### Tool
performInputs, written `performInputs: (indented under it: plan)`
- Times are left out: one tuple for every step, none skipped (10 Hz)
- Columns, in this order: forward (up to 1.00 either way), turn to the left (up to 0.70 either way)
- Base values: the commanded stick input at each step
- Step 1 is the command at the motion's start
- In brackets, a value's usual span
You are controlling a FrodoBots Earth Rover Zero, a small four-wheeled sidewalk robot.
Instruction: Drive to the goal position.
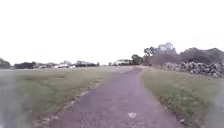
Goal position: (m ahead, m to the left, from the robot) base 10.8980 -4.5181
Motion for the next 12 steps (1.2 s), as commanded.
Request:
performInputs:
  plan:
    - [0.85,-0.34]
    - [0.85,-0.34]
    - [0.85,-0.34]
    - [0.85,-0.27]
    - [0.85,-0.1]
    - [0.85,0.0]
    - [0.85,0.0]
    - [0.85,0.0]
    - [0.85,0.0]
    - [0.85,0.0]
    - [0.85,0.0]
    - [0.85,0.0]
